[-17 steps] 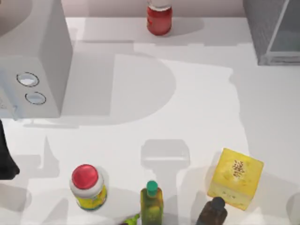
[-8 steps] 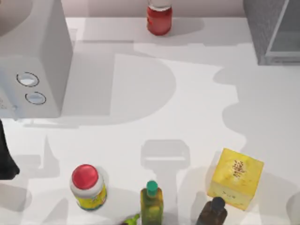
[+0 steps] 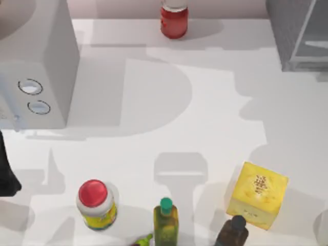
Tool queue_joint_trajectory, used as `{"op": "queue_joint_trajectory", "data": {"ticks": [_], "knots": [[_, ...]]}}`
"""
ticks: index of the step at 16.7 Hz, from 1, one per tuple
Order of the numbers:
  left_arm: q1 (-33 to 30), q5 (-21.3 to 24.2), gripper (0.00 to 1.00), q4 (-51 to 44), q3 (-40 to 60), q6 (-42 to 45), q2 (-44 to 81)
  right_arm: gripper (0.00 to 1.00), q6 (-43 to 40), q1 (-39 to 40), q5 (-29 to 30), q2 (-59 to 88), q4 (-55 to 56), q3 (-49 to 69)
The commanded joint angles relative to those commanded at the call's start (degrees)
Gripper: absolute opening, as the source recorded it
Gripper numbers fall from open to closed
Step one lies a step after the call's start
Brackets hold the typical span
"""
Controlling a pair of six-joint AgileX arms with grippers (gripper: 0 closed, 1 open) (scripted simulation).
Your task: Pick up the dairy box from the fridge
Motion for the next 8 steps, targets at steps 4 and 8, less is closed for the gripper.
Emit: {"op": "queue_joint_trajectory", "data": {"ticks": [4,8], "knots": [[0.0,0.0,1.00,0.0,0.0,0.0,0.0,0.00,0.1,-1.3,-1.5,-5.9,3.4,-8.7],[0.0,0.0,1.00,0.0,0.0,0.0,0.0,0.00,0.1,-1.5,-1.7,-6.5,3.8,-9.5]]}}
